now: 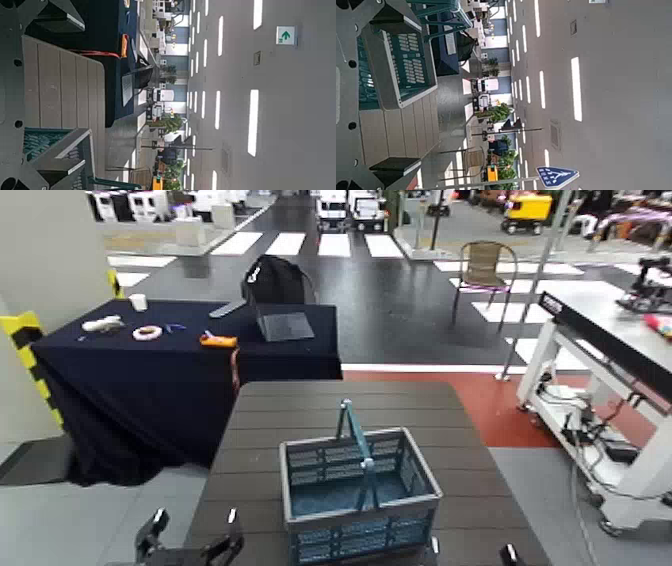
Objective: Place the crate on the table.
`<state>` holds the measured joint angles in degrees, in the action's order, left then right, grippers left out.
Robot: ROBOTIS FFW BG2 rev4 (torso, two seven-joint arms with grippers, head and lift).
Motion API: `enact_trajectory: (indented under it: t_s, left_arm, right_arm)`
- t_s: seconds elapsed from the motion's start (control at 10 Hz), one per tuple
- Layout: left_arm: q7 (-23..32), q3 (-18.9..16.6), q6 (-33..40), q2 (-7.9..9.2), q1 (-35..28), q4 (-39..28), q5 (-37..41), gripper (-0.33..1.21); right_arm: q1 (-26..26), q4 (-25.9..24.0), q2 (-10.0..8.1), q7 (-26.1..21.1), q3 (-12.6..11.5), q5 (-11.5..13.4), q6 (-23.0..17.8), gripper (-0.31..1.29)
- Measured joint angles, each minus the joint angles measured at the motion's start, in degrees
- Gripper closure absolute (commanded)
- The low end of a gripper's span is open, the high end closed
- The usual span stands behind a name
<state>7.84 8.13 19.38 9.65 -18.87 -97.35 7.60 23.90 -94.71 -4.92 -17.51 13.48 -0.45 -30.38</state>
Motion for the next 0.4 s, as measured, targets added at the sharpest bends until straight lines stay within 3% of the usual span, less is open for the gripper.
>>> enact_trajectory:
  t_s: [0.4]
  left_arm:
    - [0.1,-0.1,0.1,0.03,-0.8,-0.1,-0.3,0.11]
  right_arm:
    - [0.0,-0.2,0.0,0.0,-0.4,0.3,0.3,0.13]
